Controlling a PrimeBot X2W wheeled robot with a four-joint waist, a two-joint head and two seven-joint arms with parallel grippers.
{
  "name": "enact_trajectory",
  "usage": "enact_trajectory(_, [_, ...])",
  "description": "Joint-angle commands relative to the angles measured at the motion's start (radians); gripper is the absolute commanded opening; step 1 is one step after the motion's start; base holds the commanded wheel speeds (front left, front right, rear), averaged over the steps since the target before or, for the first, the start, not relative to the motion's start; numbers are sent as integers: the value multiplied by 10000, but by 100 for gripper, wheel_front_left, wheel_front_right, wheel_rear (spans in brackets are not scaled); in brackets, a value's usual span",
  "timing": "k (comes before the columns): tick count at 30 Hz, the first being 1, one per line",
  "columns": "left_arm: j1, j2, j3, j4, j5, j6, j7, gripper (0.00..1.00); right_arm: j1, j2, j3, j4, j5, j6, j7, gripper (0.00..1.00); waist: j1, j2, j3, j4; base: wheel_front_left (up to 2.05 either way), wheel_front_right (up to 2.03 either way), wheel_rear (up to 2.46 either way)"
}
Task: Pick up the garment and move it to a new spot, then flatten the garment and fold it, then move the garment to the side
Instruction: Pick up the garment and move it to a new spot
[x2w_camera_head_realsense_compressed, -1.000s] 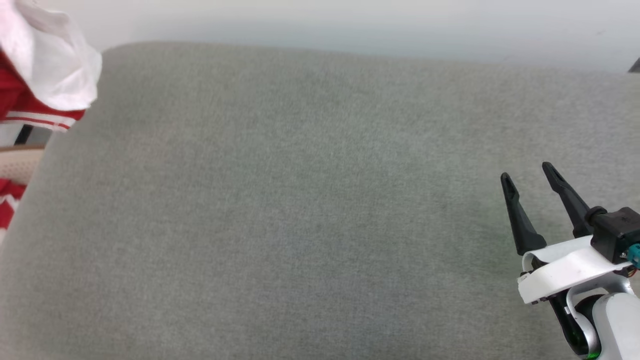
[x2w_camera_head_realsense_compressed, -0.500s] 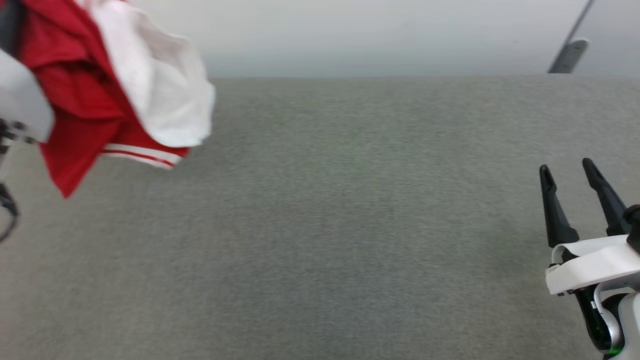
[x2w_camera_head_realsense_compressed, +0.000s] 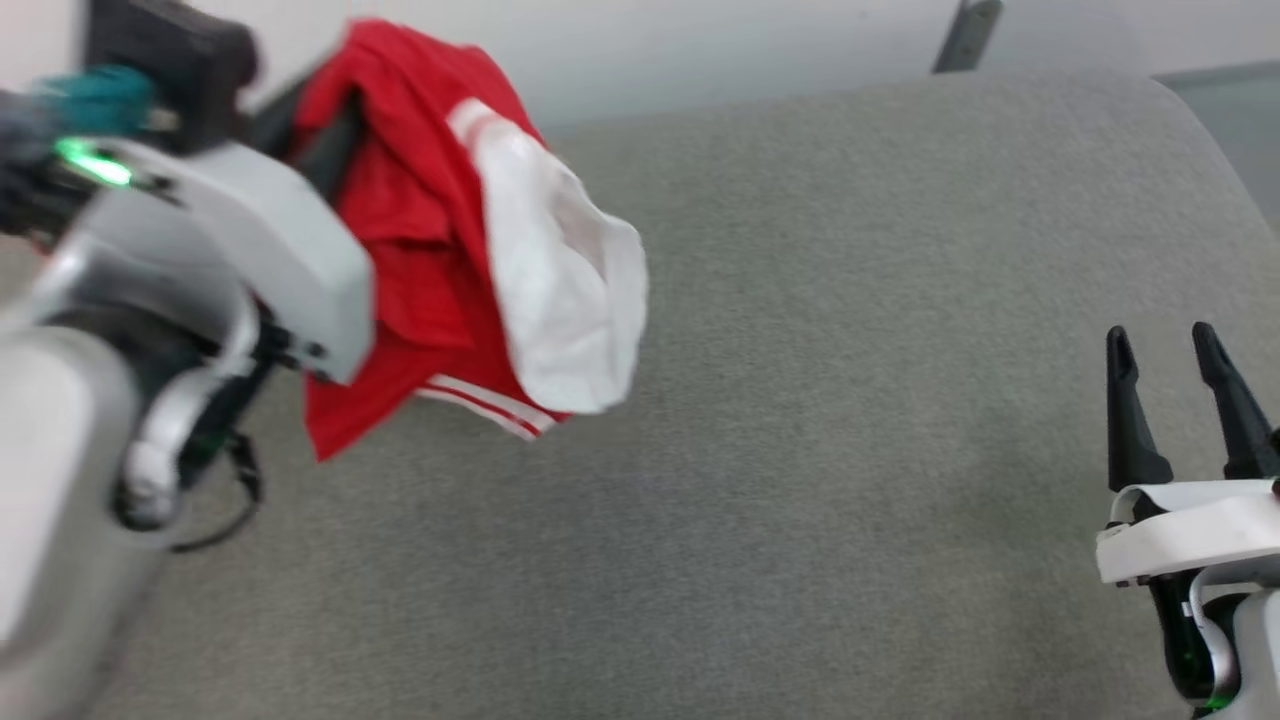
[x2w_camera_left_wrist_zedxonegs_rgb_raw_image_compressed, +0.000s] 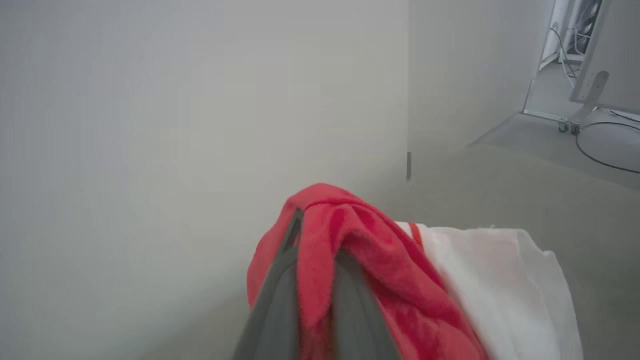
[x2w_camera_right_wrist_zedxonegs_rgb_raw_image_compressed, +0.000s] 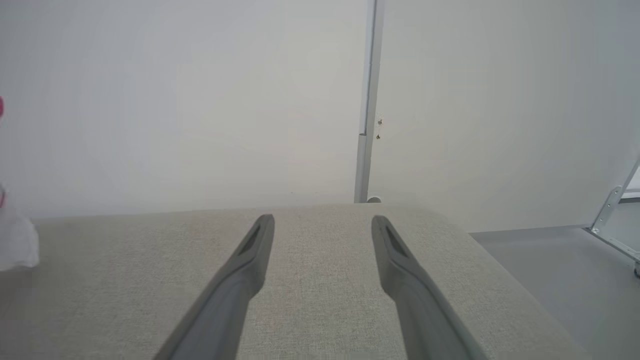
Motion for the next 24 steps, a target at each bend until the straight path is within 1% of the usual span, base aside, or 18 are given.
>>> enact_trajectory(1, [214, -266, -235, 243, -2, 71, 49, 0, -29, 113, -28, 80, -9, -14, -85, 100, 0, -1, 492, -549, 0, 0, 0])
enact_trajectory(7, [748, -798, -856, 1384, -303, -67, 118, 0, -59, 468, -10, 340, -16, -14, -211, 100, 0, -1, 795, -840, 0, 0, 0])
enact_trajectory(9, [844, -832, -915, 1629, -343, -86, 130, 0, -85, 511, 5, 388, 0, -14, -228, 100, 0, -1, 832, -872, 0, 0, 0])
enact_trajectory(16, [1405, -1047, -1197, 3175, -673, -197, 188, 0, -250, 659, 75, 609, 96, -14, -260, 100, 0, -1, 990, -988, 0, 0, 0])
enact_trajectory(24, [1685, -1392, -1506, 4692, -1044, -504, 320, 0, -260, 739, 109, 586, 84, -14, -267, 100, 0, -1, 943, -879, 0, 0, 0])
